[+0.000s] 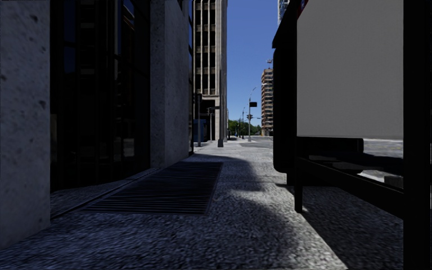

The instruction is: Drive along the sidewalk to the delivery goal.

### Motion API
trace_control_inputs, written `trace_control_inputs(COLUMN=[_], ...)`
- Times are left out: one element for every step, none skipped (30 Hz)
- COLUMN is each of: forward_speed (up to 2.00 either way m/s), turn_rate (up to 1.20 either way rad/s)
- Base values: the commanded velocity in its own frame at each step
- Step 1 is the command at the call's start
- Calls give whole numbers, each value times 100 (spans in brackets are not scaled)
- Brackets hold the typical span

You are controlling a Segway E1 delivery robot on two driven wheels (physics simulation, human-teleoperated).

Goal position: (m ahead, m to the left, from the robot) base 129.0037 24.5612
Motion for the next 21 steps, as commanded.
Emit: trace_control_inputs(forward_speed=[200, 200, 200, 200, 200, 200, 200, 200, 200, 200, 200, 200, 200, 200, 200, 200, 200, 200, 200, 200, 200], turn_rate=[-28, -29, -29, -29, -29, -29, -29, -29, -29, -29, -29, -29, -29, -29, -29, -29, -29, -29, -29, -21, -21])
